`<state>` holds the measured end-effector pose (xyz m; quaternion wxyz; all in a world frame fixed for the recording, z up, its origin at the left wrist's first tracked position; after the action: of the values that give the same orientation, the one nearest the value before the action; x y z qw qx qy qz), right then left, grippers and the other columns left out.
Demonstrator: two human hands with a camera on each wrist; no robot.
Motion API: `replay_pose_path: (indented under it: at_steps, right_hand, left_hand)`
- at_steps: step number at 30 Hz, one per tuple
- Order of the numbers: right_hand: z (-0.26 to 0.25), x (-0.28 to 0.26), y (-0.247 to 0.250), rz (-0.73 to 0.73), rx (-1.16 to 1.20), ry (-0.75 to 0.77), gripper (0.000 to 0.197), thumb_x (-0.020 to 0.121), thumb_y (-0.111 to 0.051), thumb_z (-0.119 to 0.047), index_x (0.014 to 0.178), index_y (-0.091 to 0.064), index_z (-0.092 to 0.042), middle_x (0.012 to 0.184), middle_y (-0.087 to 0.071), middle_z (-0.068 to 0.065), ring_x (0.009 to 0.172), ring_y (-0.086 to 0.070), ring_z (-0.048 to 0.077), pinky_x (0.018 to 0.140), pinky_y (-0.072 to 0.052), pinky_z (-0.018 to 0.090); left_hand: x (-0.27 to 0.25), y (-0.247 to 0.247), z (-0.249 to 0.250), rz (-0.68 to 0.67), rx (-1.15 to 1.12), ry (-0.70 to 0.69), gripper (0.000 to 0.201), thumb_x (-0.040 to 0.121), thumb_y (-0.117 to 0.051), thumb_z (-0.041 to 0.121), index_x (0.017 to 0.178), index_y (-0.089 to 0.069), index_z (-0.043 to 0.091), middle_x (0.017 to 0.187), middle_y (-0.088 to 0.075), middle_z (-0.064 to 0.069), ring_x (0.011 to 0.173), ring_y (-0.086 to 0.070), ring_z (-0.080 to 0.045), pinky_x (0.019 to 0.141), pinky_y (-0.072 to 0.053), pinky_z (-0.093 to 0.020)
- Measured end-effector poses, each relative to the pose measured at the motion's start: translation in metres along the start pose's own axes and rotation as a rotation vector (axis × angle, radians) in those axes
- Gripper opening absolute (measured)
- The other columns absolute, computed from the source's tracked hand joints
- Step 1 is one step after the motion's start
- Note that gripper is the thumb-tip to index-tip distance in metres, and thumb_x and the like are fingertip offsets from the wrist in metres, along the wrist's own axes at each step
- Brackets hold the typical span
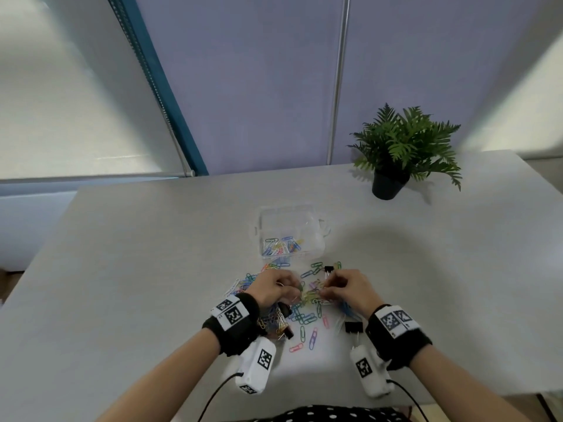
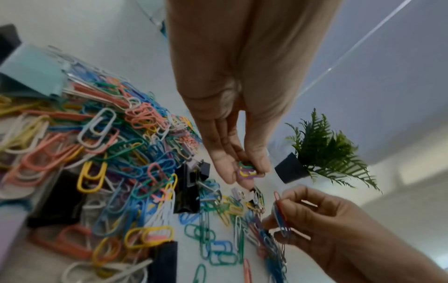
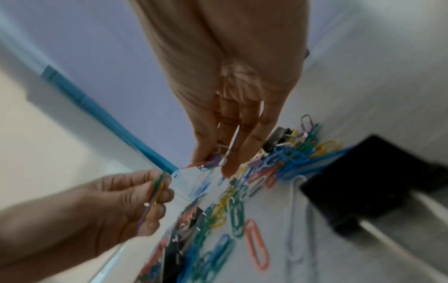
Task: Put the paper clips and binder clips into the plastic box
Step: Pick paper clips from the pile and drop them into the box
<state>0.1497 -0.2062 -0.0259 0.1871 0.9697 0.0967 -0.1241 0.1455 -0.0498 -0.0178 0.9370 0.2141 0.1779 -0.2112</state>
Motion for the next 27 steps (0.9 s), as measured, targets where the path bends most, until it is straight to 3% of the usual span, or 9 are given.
replay_pose_path:
  at_steps: [4,8,12,15,17,19,22,25,27]
  right_hand:
    - [0.010,-0.001,-0.011,-0.030,0.409,-0.155,0.014,0.073,-0.063,0.015,0.070,-0.057,0.003,0.056,-0.066,0.011,0.049,-0.064,0.018,0.050,-0.055,0.024]
    - [0.019,0.000,-0.021,-0.079,0.600,-0.283,0.012,0.078,-0.059,0.014,0.076,-0.057,0.002,0.057,-0.067,0.011,0.050,-0.065,0.018,0.050,-0.057,0.024]
    - [0.000,0.018,-0.020,-0.081,0.756,-0.288,0.011,0.083,-0.052,0.012,0.080,-0.058,0.003,0.074,-0.063,0.016,0.056,-0.067,0.017,0.055,-0.058,0.022]
    - [-0.029,0.043,-0.016,-0.047,0.836,-0.241,0.010,0.087,-0.048,0.010,0.089,-0.058,0.010,0.083,-0.060,0.019,0.072,-0.064,0.023,0.060,-0.058,0.021]
    - [-0.044,0.059,-0.016,-0.029,0.768,-0.207,0.020,0.089,-0.046,0.008,0.104,-0.053,0.018,0.094,-0.059,0.022,0.081,-0.060,0.025,0.063,-0.058,0.020]
    - [-0.057,0.070,-0.021,-0.051,0.611,-0.183,0.028,0.090,-0.043,0.008,0.116,-0.048,0.016,0.103,-0.054,0.021,0.086,-0.058,0.023,0.065,-0.055,0.019]
    - [-0.065,0.076,-0.026,-0.079,0.394,-0.178,0.032,0.092,-0.039,0.006,0.123,-0.044,0.011,0.090,-0.050,0.013,0.076,-0.049,0.017,0.063,-0.047,0.018]
    - [-0.069,0.067,-0.011,-0.059,0.130,-0.057,0.028,0.091,-0.039,0.006,0.115,-0.052,0.007,0.101,-0.056,0.014,0.092,-0.056,0.022,0.083,-0.050,0.031]
    - [-0.067,0.048,-0.005,-0.100,-0.007,0.053,0.022,0.089,-0.042,0.008,0.102,-0.058,0.002,0.098,-0.064,0.019,0.082,-0.064,0.020,0.076,-0.054,0.027]
  left_hand:
    - [0.003,0.001,-0.015,-0.056,-0.098,0.052,0.015,0.084,-0.056,-0.010,0.086,-0.058,0.005,0.078,-0.060,-0.008,0.066,-0.064,-0.011,0.063,-0.057,-0.018]
    - [0.006,0.008,-0.012,-0.045,-0.105,0.040,0.023,0.085,-0.051,-0.014,0.094,-0.057,0.007,0.079,-0.063,-0.009,0.065,-0.066,-0.008,0.061,-0.056,-0.016]
    - [0.017,0.040,0.013,0.081,-0.028,-0.045,0.030,0.085,-0.050,-0.011,0.095,-0.063,0.015,0.080,-0.067,-0.004,0.070,-0.066,-0.013,0.067,-0.056,-0.024]
    - [0.031,0.068,0.034,0.215,0.128,-0.099,0.026,0.090,-0.047,-0.004,0.098,-0.066,0.012,0.082,-0.067,-0.006,0.066,-0.061,-0.009,0.066,-0.054,-0.019]
    - [0.040,0.080,0.043,0.273,0.233,-0.106,0.027,0.090,-0.046,-0.002,0.103,-0.066,0.009,0.092,-0.069,-0.016,0.072,-0.063,-0.018,0.074,-0.056,-0.026]
    - [0.045,0.081,0.046,0.276,0.387,-0.099,0.030,0.088,-0.049,0.000,0.112,-0.064,0.011,0.106,-0.068,-0.016,0.093,-0.065,-0.025,0.090,-0.050,-0.031]
    - [0.041,0.069,0.053,0.268,0.551,-0.148,0.039,0.088,-0.051,0.001,0.126,-0.055,0.011,0.129,-0.058,-0.011,0.118,-0.055,-0.024,0.103,-0.037,-0.029]
    - [0.022,0.049,0.063,0.255,0.558,-0.256,0.033,0.088,-0.049,-0.002,0.117,-0.060,0.007,0.119,-0.063,-0.013,0.109,-0.060,-0.025,0.098,-0.043,-0.029]
    - [0.007,0.022,0.056,0.136,0.569,-0.267,0.025,0.090,-0.047,0.000,0.107,-0.064,0.006,0.106,-0.068,-0.012,0.094,-0.065,-0.023,0.090,-0.050,-0.031]
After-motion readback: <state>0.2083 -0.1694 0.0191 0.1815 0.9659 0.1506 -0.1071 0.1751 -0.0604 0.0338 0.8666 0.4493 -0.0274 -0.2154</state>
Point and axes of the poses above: each hand's wrist, its own x-axis towards the middle knuckle, its own y-axis out of the back of the hand, z = x × y, the point moved 10 cm from there along x, towards the middle knuckle
